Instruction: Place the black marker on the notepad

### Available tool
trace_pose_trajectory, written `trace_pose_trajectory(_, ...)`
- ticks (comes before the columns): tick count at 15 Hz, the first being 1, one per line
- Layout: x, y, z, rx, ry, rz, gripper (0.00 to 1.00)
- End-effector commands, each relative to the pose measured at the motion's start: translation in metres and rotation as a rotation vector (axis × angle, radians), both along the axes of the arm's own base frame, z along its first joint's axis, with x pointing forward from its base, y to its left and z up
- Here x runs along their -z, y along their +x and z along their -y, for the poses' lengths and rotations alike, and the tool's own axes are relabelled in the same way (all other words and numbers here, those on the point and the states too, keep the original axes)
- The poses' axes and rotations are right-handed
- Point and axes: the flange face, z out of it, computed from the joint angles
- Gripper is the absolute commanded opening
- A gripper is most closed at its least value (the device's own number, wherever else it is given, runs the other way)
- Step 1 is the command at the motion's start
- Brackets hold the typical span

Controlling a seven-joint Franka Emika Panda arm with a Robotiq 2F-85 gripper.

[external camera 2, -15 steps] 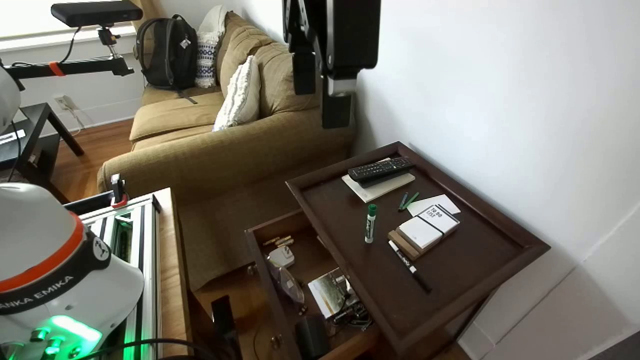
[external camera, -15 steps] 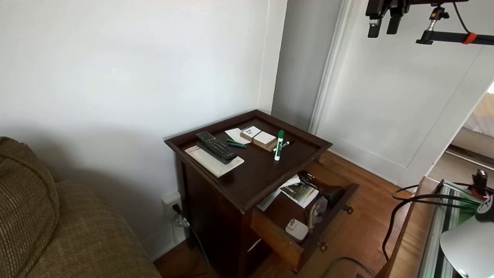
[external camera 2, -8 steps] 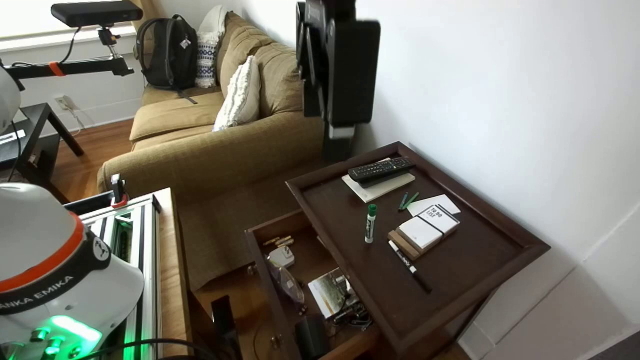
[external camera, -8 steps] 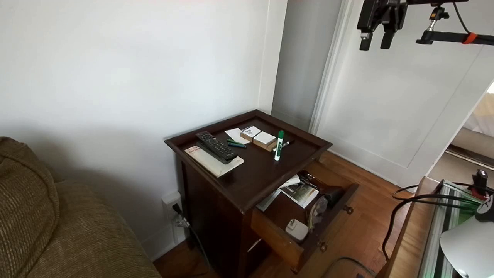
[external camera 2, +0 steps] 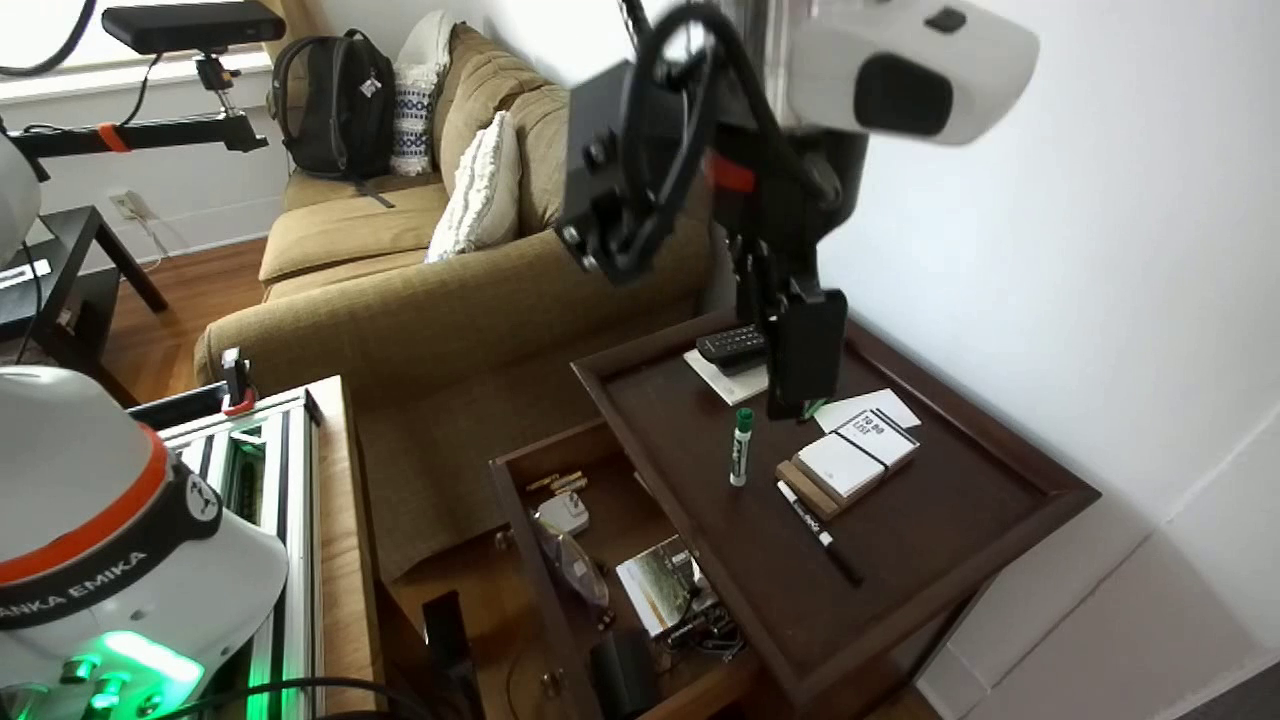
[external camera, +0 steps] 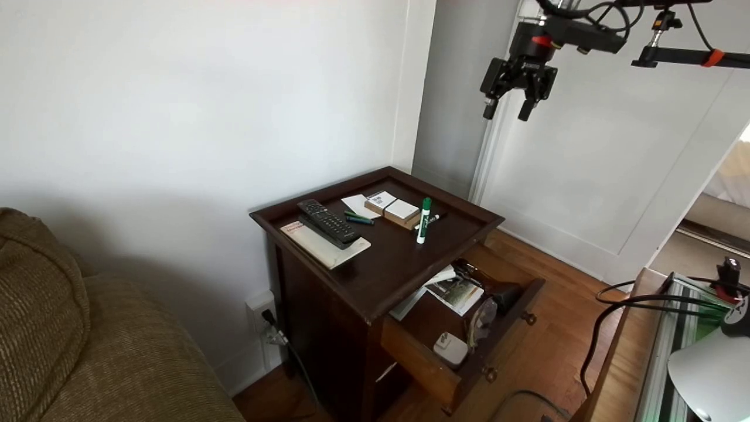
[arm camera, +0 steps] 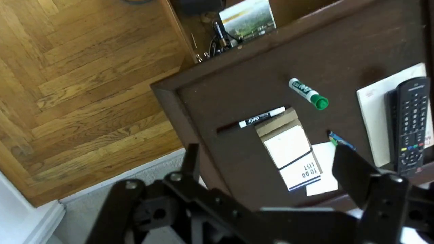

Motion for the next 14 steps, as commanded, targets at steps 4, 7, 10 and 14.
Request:
trace_pose_trajectory(4, 0.103, 0.046, -0.006, 0.148, 0.080, 0.050, 1.00)
trace_pose_trajectory(7, 0.138, 0.057, -0.010, 0.190, 0.138, 0.001, 1.00)
trace_pose_trajectory(10, 0.133, 0.051, -0.015, 0.185, 0.119, -0.001, 1.00)
trace_pose_trajectory(14, 0.136, 0.057, -0.012, 0.191, 0.119, 0.000, 1.00)
